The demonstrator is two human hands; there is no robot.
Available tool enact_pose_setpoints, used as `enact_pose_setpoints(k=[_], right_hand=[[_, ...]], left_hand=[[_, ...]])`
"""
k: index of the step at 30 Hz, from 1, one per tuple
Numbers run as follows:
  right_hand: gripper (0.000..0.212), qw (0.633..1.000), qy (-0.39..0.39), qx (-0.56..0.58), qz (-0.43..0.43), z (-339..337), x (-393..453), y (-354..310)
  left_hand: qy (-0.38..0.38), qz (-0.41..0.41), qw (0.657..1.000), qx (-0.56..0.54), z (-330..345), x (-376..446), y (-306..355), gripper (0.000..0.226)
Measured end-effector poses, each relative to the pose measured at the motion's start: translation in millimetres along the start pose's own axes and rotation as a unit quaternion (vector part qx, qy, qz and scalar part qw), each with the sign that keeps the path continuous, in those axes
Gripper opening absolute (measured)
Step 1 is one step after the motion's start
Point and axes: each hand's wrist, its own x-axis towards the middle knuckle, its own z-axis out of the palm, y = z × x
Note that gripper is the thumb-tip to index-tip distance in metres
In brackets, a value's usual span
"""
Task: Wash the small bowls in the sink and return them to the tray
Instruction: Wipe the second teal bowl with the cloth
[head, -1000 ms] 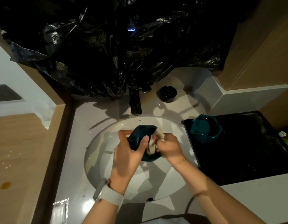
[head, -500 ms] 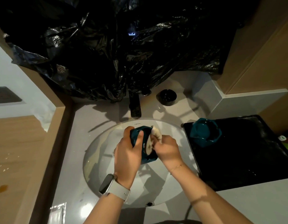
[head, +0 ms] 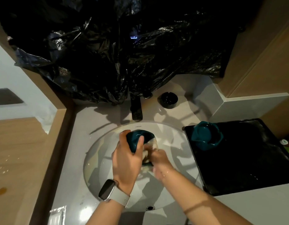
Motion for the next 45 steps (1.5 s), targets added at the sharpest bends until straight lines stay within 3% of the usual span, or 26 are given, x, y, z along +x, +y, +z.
enact_pose_setpoints(k=[2, 4, 6, 8, 10, 12, 13, 16, 19, 23, 25, 27, 30, 31, 34, 36, 38, 40, 43, 45], right_hand=[[0.021, 0.996, 0.010, 0.072, 0.044, 8, -5, 10], [0.019, 0.999, 0.027, -0.002, -0.017, 5, 1, 11], [0.019, 0.981, 0.052, -0.144, -0.120, -5, 8, 4], [0.021, 0.934, 0.058, -0.290, -0.199, -18, 10, -8], [0.027, 0.860, 0.035, -0.438, -0.258, -27, 6, -22], [0.037, 0.804, 0.004, -0.510, -0.305, -30, -1, -33], [0.039, 0.798, 0.002, -0.511, -0.320, -29, -3, -37], [0.031, 0.810, 0.035, -0.489, -0.321, -27, -5, -39], [0.039, 0.812, 0.055, -0.517, -0.267, -23, -7, -30], [0.036, 0.930, 0.006, -0.345, -0.123, -17, -8, -2], [0.037, 0.954, -0.013, -0.287, -0.088, -15, -6, 3], [0.040, 0.939, 0.002, -0.325, -0.114, -16, -5, -1], [0.044, 0.855, 0.063, -0.476, -0.195, -16, -7, -10], [0.045, 0.858, 0.067, -0.468, -0.200, -14, -9, -10], [0.036, 0.954, 0.041, -0.259, -0.142, -4, -14, 5], [0.025, 0.987, 0.022, -0.148, -0.058, 7, -19, 19], [0.019, 0.999, -0.006, -0.023, 0.035, 14, -24, 26], [0.022, 0.997, -0.020, 0.054, 0.055, 14, -22, 24], [0.022, 0.998, -0.005, 0.049, 0.027, 6, -16, 16], [0.020, 1.000, 0.005, -0.019, -0.006, -3, -11, 8]], left_hand=[[-0.004, 0.008, 1.000, 0.009, 1, 1, -5, 0.056], [-0.024, -0.011, 0.999, -0.022, 0, -7, -8, 0.054], [-0.049, -0.038, 0.997, -0.052, -6, -13, -12, 0.055], [-0.103, -0.063, 0.989, -0.084, -15, -7, -18, 0.065], [-0.203, -0.089, 0.968, -0.119, -23, 4, -22, 0.069], [-0.271, -0.078, 0.952, -0.120, -26, 10, -19, 0.052], [-0.264, -0.068, 0.955, -0.119, -26, 9, -16, 0.043], [-0.192, -0.082, 0.969, -0.135, -19, 5, -7, 0.032], [-0.126, -0.109, 0.979, -0.114, -15, 5, -9, 0.043], [-0.061, -0.071, 0.995, -0.021, -18, 0, -11, 0.040], [-0.045, -0.035, 0.998, 0.020, -20, -8, -7, 0.043], [-0.064, -0.011, 0.997, 0.049, -22, -17, -6, 0.044], [-0.101, 0.000, 0.994, 0.043, -23, -23, -8, 0.040], [-0.097, -0.002, 0.995, 0.039, -24, -22, -9, 0.044], [-0.054, -0.023, 0.998, 0.034, -21, -12, -12, 0.052], [-0.042, -0.051, 0.998, 0.012, -18, -6, -12, 0.048], [-0.042, -0.062, 0.997, -0.017, -15, -5, -12, 0.047], [-0.040, -0.065, 0.996, -0.037, -12, -10, -9, 0.053], [-0.061, -0.076, 0.993, -0.073, -11, -18, -5, 0.062], [-0.129, -0.073, 0.985, -0.093, -15, -13, -11, 0.057]])
